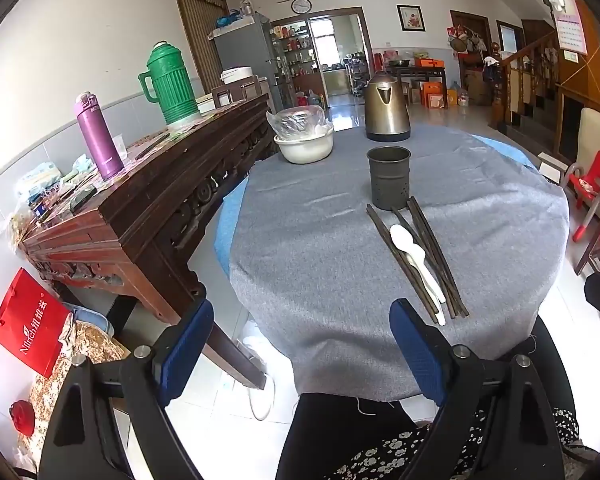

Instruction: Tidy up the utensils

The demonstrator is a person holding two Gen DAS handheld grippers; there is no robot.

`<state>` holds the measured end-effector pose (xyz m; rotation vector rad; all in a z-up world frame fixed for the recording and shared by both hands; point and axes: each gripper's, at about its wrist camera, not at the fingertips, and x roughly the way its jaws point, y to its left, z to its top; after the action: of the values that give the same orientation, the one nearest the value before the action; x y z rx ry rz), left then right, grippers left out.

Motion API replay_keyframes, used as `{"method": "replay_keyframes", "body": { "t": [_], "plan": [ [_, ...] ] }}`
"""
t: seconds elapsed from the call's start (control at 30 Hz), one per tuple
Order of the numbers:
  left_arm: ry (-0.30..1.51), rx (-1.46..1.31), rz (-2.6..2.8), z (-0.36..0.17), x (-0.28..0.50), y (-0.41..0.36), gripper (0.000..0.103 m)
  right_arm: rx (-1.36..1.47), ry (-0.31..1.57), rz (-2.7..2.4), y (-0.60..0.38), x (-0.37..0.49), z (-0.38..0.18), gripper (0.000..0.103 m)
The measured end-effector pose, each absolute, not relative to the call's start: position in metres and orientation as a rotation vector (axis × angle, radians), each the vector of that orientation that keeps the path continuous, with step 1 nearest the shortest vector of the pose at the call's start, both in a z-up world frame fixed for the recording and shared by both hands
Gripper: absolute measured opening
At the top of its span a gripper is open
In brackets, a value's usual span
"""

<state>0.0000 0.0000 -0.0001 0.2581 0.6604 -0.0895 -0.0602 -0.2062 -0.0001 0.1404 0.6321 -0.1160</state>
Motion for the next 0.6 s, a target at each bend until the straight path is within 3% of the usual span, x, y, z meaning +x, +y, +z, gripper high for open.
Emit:
{"method": "replay_keyframes", "body": {
  "t": [0.6],
  "plan": [
    [0.653, 0.263, -0.09, -0.0001, -0.001, 0.0093, 0.09, 0.137, 0.585, -0.113, -0.2081, -0.0661, 0.0078, 0.103]
  ]
}}
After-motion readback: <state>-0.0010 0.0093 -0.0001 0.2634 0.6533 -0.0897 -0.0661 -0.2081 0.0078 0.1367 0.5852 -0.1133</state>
